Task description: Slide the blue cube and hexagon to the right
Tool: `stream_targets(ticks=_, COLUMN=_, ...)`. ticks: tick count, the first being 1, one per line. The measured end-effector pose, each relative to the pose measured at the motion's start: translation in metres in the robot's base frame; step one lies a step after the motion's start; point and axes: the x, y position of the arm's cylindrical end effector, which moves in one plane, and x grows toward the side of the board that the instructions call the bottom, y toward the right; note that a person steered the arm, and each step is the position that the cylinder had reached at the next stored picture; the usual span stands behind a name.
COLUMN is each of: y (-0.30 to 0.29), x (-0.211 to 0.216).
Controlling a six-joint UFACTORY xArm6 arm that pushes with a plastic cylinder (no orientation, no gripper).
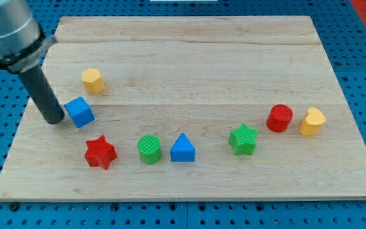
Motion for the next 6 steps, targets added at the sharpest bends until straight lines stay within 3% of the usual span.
stream_targets(ticks=1, y=-0.028, x=-0.009)
stream_targets(ticks=2, y=0.044, x=-0.003)
stream_targets(ticks=3, y=0.074, x=0.001)
stream_targets(ticks=5, y=-0.009, x=-0.045)
stream_targets(ticks=6, y=-0.002, x=-0.082)
